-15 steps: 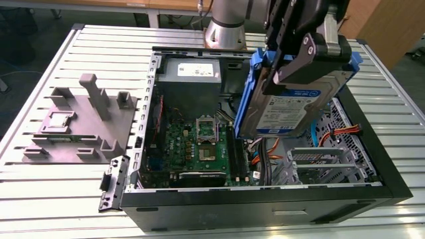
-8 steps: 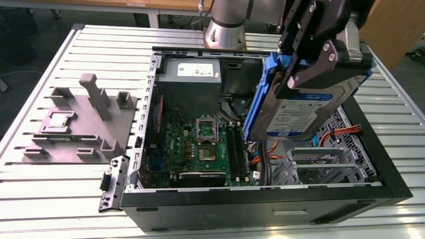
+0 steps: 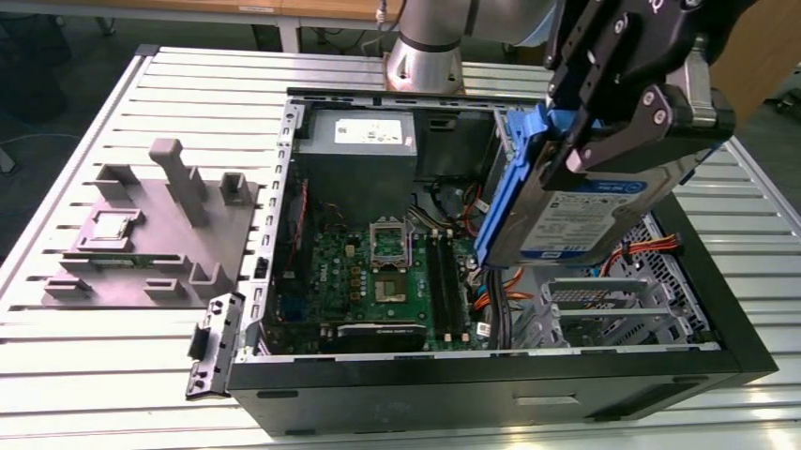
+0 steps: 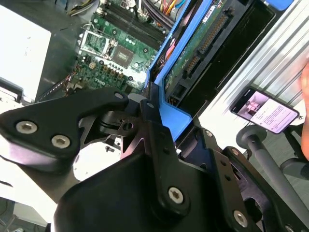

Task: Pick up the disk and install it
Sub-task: 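Insert the disk into the insertion slot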

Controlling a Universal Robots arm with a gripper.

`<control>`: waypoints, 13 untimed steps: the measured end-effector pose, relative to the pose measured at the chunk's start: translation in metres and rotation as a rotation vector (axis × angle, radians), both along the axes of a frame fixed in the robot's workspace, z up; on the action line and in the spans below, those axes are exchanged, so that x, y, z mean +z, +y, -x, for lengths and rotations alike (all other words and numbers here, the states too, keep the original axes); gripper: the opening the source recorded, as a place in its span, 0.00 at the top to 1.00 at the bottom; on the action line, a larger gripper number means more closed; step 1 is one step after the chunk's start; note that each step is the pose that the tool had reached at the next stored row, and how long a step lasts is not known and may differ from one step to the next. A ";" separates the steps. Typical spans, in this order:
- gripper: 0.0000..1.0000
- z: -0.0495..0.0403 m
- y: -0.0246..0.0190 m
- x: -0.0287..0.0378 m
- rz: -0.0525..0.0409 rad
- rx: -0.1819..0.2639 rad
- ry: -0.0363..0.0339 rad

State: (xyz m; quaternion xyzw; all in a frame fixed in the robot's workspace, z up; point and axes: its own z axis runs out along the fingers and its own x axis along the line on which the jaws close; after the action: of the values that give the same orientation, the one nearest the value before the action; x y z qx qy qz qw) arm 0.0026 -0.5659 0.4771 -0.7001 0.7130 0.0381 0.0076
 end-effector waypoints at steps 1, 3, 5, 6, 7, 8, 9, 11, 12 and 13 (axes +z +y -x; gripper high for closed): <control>0.64 -0.0017 0.0000 -0.0004 0.0000 0.000 0.0000; 0.64 -0.0048 0.0000 -0.0012 0.0001 0.000 0.0000; 0.64 -0.0080 0.0000 -0.0020 0.0000 0.000 0.0000; 0.64 -0.0096 0.0000 -0.0025 -0.0001 0.000 0.0000; 0.64 -0.0111 0.0000 -0.0028 0.0000 0.000 0.0000; 0.64 -0.0127 0.0000 -0.0032 0.0000 0.000 0.0000; 0.64 -0.0143 0.0000 -0.0036 0.0000 0.000 0.0000; 0.64 -0.0162 0.0000 -0.0042 0.0001 0.000 0.0000; 0.64 -0.0165 0.0000 -0.0044 0.0001 0.000 0.0000; 0.64 -0.0165 -0.0001 -0.0044 0.0002 0.000 0.0001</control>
State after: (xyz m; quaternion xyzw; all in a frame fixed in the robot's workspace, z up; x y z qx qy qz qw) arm 0.0190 -0.5659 0.4727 -0.7001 0.7130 0.0380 0.0075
